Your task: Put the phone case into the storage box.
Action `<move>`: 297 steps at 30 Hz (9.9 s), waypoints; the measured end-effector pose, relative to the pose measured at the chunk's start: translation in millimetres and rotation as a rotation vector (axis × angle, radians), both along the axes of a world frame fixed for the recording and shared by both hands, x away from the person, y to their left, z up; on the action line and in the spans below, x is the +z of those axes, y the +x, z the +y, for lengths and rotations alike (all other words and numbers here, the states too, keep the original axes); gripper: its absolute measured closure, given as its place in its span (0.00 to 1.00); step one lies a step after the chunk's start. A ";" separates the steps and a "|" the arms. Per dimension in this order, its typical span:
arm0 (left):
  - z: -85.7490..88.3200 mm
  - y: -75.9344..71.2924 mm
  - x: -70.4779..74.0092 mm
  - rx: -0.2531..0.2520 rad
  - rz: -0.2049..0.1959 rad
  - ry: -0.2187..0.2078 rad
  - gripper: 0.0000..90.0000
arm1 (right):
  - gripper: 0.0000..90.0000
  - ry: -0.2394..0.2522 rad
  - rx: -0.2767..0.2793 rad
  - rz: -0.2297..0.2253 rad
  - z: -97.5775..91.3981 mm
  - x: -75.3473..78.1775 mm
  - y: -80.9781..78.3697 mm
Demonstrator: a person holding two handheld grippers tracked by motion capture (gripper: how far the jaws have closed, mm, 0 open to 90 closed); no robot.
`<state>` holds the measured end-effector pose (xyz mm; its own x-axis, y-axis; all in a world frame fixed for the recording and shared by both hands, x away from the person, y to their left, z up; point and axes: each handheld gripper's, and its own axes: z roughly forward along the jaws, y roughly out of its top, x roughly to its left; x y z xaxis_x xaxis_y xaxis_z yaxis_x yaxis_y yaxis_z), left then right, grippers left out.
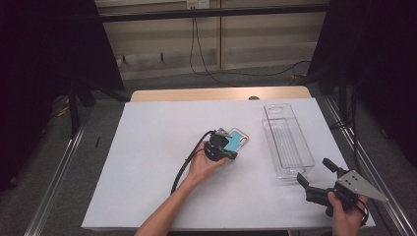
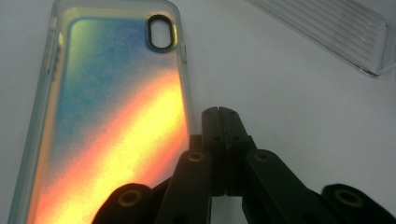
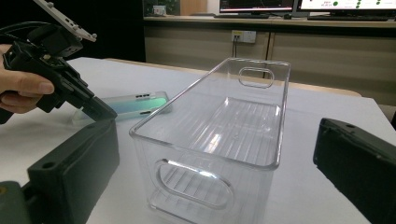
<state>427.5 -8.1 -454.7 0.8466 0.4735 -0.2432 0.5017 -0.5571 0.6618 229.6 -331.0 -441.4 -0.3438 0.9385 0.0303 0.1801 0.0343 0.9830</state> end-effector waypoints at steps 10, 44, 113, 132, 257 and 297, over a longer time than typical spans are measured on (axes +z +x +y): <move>7.7 1.2 0.6 0.002 0.000 0.008 1.00 | 0.00 -0.002 0.001 0.001 0.1 -0.1 0.2; 18.4 -4.0 17.7 -0.026 -0.069 -0.080 0.99 | 0.00 -0.005 0.000 0.000 0.5 -0.2 0.7; -1.0 46.8 16.8 -0.113 -0.092 0.183 0.08 | 0.00 -0.002 -0.004 0.000 -0.6 -0.2 0.0; -9.4 52.0 5.5 -0.143 -0.082 0.237 0.10 | 0.00 -0.002 -0.002 0.003 -0.6 -0.5 0.3; 101.1 -25.9 54.7 0.145 -0.342 0.040 0.19 | 0.00 -0.019 -0.001 -0.017 2.2 3.0 -3.2; 104.9 -88.0 42.2 0.193 -0.462 0.012 0.19 | 0.02 -0.023 0.146 0.048 72.0 21.8 27.9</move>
<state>339.4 96.7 -412.4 0.7610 0.6329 0.1426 0.2526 -0.4915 0.8334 257.6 -259.0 -419.6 -0.4751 0.8794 0.0286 0.2181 0.0863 0.9721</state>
